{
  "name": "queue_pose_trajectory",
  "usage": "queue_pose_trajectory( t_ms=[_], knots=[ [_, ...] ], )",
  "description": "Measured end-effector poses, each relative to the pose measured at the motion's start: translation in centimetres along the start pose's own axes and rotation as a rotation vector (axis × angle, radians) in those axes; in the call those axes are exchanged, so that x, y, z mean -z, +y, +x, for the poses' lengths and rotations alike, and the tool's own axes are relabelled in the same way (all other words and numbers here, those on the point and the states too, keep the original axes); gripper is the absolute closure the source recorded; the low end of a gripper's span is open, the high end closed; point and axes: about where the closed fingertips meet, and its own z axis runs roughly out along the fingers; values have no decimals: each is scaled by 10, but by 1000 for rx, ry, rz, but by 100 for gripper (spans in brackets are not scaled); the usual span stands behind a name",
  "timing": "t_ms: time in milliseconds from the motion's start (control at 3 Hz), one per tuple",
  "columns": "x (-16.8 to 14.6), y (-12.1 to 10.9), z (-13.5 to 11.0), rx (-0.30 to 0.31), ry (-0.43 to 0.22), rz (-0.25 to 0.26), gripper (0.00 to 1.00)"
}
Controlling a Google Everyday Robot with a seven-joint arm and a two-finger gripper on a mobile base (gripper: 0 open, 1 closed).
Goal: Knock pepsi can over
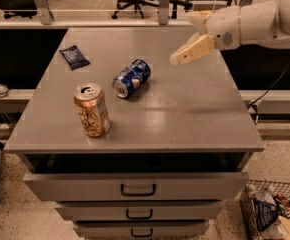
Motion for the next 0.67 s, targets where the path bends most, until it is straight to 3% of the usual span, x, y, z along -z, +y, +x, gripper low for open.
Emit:
queue_pose_trajectory(
  t_ms=[333,667],
  knots=[
    [46,-42,20,22,59,75,0],
    [65,-56,11,46,57,112,0]
  ],
)
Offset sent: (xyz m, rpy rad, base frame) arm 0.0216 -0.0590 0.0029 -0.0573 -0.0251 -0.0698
